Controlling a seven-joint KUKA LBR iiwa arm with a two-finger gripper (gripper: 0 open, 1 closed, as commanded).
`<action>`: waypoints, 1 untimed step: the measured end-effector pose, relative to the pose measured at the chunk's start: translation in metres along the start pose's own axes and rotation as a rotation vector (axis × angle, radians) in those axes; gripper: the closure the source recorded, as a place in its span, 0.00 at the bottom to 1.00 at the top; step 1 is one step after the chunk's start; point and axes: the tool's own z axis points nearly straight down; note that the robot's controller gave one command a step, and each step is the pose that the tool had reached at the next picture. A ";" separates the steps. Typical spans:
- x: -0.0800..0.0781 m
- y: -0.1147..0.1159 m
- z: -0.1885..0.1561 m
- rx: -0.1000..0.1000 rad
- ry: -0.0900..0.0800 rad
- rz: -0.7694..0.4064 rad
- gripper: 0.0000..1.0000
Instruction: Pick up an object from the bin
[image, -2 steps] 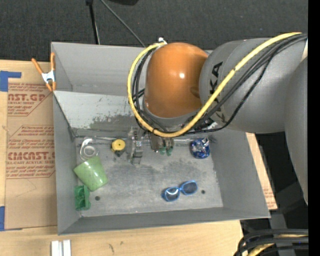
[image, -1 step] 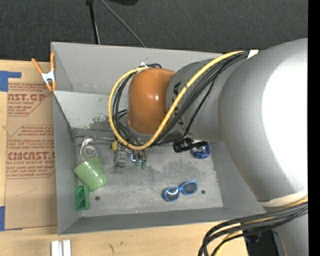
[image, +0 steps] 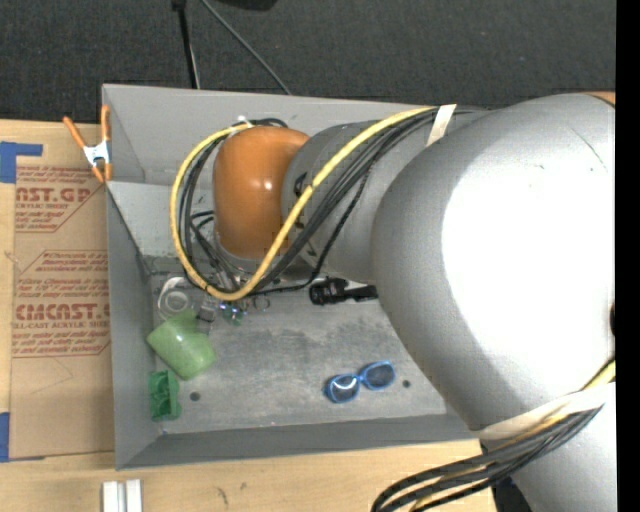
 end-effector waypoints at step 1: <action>0.018 0.011 0.030 -0.012 -0.006 0.355 1.00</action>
Offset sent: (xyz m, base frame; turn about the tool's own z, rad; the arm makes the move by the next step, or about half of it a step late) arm -0.0186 0.0221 -0.0332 0.3482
